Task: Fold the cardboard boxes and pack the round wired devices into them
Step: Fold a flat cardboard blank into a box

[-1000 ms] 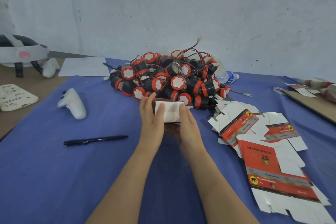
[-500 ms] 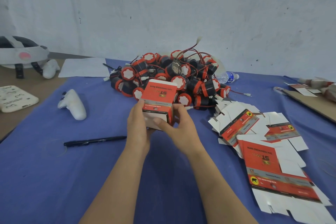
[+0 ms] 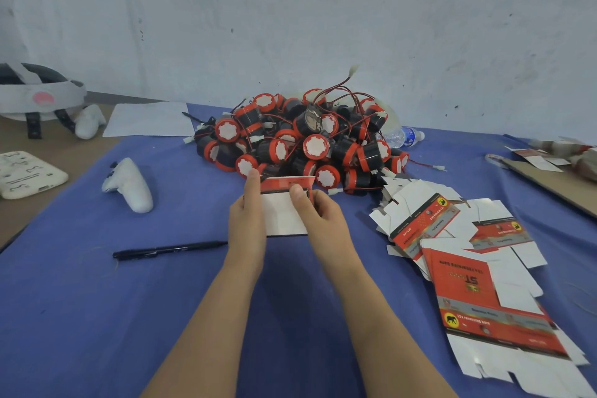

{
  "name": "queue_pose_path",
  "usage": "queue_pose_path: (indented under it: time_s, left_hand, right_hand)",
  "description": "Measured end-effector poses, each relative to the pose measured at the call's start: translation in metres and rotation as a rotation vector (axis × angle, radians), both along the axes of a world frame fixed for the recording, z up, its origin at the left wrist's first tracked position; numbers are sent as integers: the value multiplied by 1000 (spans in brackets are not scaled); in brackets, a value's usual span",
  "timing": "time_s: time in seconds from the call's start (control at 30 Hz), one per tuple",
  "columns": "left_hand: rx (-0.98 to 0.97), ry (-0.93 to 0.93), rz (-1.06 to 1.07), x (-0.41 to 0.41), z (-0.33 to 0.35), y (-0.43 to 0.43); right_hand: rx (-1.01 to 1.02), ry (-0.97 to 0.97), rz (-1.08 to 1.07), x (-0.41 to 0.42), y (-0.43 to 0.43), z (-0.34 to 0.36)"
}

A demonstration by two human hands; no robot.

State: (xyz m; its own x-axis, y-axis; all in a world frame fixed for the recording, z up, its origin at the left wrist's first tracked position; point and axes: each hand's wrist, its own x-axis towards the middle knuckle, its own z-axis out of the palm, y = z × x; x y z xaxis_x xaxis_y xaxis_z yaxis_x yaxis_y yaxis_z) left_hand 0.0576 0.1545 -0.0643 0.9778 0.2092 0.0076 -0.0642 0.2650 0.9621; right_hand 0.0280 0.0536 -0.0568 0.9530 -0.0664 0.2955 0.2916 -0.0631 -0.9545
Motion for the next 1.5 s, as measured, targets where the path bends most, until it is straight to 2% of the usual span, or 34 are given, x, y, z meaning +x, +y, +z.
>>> queue_pose_path:
  time_s: [0.07,0.13,0.23,0.3,0.33,0.37,0.43,0.5,0.57,0.6,0.67,0.7,0.8,0.93,1.0,1.07,1.13,1.2,1.3,1.4,1.5]
  left_hand:
    - [20,40,-12,1,0,-1]
    - [83,63,-3,4,1,-4]
    - [137,29,-119,-1,0,-8]
    - [140,7,-307,-5,-3,-13]
    - [159,14,-349,-8,-3,-15]
    - [164,25,-337,-9,-4,-16]
    - [92,46,-226,-5,-5,-13]
    - [-22,66,-140,-1,-7,-8]
    - [-86,61,-52,2,-7,-4]
    - [-92,53,-3,2,-7,-3]
    - [-48,45,56,3,-8,-2]
    - [5,34,65,2,-8,-2]
    - [148,-41,60,-1,-8,-6]
    - [181,-86,28,-1,-7,-11]
    - [179,-90,13,0,-8,-10]
    - [197,-105,-5,1,-10,-11]
    - [193,-126,-33,1,-11,-12]
    - [199,-131,-42,4,-14,-10]
    - [291,-95,-53,9,-16,-11]
    - [551,-44,21,11,-19,-13]
    - [397,17,103,8,-17,-7]
  right_hand:
    - [31,7,-35,1,0,1]
    - [-31,-27,-197,2,-1,-2]
    - [-353,-27,-466,7,-5,-8]
    - [-674,-84,-449,9,-5,-13]
    - [-787,-153,-376,9,-4,-13]
    - [-809,-227,-289,9,-2,-15]
    - [-678,-272,-129,7,1,-12]
    - [-586,-274,-67,4,1,-11]
    - [-493,-277,-126,4,0,-10]
    - [-450,-283,-221,4,-2,-9]
    - [-415,-296,-447,9,-8,-9]
    - [-412,-267,-494,10,-11,-9]
    - [-375,-47,-360,15,-19,-13]
    - [-272,4,-394,15,-17,-13]
    - [-69,102,-397,16,-18,-11]
    - [222,250,-367,20,-22,-13]
    - [433,380,-246,25,-25,-15]
    - [536,444,-77,24,-24,-16]
    - [495,377,-35,24,-23,-18]
    - [214,185,-202,23,-22,-18]
    - [-74,77,-160,21,-16,-18]
